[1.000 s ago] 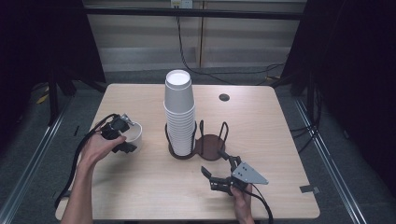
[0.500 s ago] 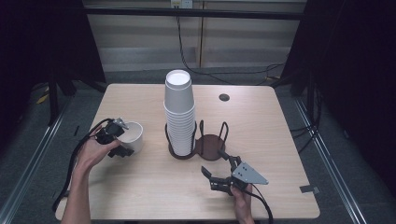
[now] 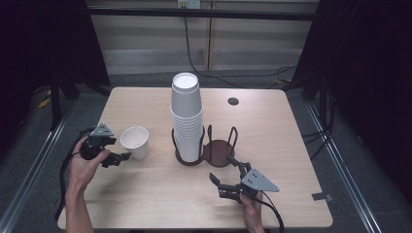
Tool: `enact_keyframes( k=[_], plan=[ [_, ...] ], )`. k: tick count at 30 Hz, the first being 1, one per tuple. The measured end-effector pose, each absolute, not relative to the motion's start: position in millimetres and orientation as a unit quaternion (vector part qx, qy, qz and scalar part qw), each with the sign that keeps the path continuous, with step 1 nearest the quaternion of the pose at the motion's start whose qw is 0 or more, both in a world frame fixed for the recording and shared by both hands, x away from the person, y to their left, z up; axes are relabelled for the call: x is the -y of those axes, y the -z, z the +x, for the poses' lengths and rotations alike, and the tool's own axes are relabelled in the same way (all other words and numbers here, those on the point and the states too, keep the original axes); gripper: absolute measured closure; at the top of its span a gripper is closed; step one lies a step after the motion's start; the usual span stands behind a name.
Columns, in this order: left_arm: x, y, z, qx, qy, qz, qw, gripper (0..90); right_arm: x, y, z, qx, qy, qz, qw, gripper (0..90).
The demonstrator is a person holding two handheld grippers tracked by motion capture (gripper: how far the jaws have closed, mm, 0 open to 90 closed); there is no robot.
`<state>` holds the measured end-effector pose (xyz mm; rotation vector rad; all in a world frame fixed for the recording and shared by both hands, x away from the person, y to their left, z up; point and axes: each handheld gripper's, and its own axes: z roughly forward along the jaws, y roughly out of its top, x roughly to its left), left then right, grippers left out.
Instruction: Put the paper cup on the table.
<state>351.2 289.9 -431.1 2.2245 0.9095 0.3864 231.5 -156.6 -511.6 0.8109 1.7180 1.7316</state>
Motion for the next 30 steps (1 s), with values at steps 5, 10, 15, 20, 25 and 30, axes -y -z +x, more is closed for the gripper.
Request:
enact_keyframes(
  k=[5, 10, 15, 20, 25, 30],
  plan=[
    [-291, 433, 343, -0.359, -0.159, 0.835, 0.385, 16.5, 157, 512, 232, -0.641, -0.646, 0.303, 0.282, 16.3],
    [-287, 435, 332, -0.372, -0.169, 0.815, 0.411, 18.4, 157, 512, 231, -0.641, -0.647, 0.303, 0.282, 16.1],
    [-282, 434, 312, -0.372, -0.17, 0.787, 0.462, 24.6, 157, 512, 231, -0.641, -0.647, 0.303, 0.282, 15.9],
    [-274, 436, 293, -0.361, -0.175, 0.772, 0.493, 24.6, 157, 512, 231, -0.64, -0.646, 0.305, 0.282, 15.6],
    [-263, 439, 284, -0.345, -0.172, 0.766, 0.514, 24.6, 157, 512, 231, -0.64, -0.646, 0.305, 0.282, 15.6],
    [-246, 452, 275, -0.342, -0.181, 0.739, 0.552, 24.0, 157, 512, 231, -0.641, -0.646, 0.304, 0.282, 15.2]
  ],
)
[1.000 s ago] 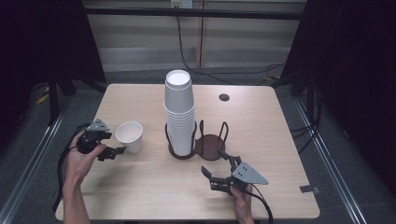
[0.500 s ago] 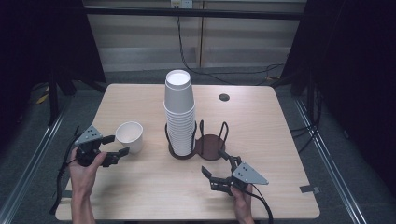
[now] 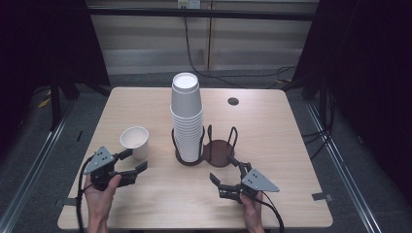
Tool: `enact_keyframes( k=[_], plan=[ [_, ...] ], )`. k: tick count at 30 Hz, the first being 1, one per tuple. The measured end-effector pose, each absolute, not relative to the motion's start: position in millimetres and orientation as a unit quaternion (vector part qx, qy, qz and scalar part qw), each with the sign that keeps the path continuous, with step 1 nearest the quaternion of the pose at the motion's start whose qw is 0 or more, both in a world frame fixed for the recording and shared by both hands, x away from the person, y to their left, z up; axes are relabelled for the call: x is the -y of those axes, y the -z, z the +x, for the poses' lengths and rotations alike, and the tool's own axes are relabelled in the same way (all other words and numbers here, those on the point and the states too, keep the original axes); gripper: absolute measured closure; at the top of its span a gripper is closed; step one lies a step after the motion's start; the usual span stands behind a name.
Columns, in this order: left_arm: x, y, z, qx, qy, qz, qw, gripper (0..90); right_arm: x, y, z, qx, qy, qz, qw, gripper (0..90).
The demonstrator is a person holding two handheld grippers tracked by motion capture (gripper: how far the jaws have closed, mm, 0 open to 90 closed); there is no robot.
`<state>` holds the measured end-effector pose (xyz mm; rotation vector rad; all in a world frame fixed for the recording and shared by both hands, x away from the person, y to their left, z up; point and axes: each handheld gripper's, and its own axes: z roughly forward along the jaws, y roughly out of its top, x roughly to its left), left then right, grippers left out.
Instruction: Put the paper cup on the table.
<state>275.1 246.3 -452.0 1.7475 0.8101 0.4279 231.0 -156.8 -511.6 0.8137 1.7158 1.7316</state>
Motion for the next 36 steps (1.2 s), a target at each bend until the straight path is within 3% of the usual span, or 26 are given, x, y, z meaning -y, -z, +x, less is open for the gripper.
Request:
enact_keyframes(
  k=[3, 9, 10, 18, 23, 36],
  plan=[
    [-236, 461, 273, -0.35, -0.184, 0.738, 0.548, 21.8, 157, 512, 231, -0.64, -0.646, 0.305, 0.282, 14.9],
    [-211, 478, 268, -0.326, -0.137, 0.731, 0.584, 18.9, 157, 512, 231, -0.64, -0.646, 0.305, 0.282, 14.5],
    [-203, 481, 265, -0.32, -0.161, 0.735, 0.576, 18.5, 157, 512, 231, -0.64, -0.646, 0.305, 0.282, 14.4],
    [-177, 498, 261, -0.315, -0.175, 0.726, 0.586, 17.4, 157, 512, 231, -0.64, -0.646, 0.305, 0.282, 14.2],
    [-174, 499, 258, -0.311, -0.179, 0.71, 0.606, 17.4, 157, 512, 231, -0.639, -0.646, 0.307, 0.284, 14.0],
    [-175, 510, 239, -0.274, -0.269, 0.659, 0.646, 15.9, 157, 512, 231, -0.64, -0.644, 0.308, 0.286, 14.0]
  ],
)
